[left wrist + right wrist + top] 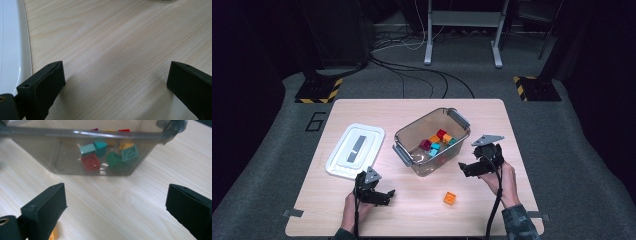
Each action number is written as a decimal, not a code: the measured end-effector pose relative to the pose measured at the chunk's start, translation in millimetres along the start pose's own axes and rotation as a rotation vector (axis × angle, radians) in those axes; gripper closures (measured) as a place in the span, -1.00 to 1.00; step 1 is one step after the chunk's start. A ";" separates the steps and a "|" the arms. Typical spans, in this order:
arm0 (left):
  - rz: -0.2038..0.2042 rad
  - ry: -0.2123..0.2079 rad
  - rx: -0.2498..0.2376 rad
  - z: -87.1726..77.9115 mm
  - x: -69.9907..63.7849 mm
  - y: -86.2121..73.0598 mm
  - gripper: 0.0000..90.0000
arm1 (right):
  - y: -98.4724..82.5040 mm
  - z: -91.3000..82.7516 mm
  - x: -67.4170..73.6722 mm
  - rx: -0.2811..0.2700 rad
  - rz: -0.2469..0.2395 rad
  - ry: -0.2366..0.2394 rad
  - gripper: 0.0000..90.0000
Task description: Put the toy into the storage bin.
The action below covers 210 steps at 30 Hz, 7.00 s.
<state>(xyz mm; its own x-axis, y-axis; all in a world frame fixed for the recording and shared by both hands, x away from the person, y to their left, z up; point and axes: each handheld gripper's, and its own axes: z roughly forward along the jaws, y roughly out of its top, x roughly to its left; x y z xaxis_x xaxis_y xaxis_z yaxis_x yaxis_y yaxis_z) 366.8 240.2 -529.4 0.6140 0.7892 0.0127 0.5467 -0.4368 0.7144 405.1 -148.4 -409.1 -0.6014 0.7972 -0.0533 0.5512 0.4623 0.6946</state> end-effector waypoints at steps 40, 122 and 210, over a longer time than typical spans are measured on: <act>-0.005 -0.005 0.001 0.1 -0.2 -0.3 -0.97 | -68.5 54.7 75.2 0.155 -0.059 0.161 -0.91; 0.004 -0.002 0.005 -0.2 0.5 0.1 -0.97 | 17.5 -1.9 -48.5 0.020 0.025 -0.075 0.29; -0.008 0.001 -0.007 0.8 0.2 -0.1 -0.96 | -103.2 44.5 -42.7 -0.003 0.233 -0.134 -1.00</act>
<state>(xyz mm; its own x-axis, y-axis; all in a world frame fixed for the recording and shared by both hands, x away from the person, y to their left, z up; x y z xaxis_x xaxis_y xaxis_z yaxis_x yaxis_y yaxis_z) 367.3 240.1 -530.1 0.6094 0.7928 0.0077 0.5472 -0.4276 0.7195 399.7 -212.8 -510.4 -0.3767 0.9262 0.0138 0.6637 0.2594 0.7015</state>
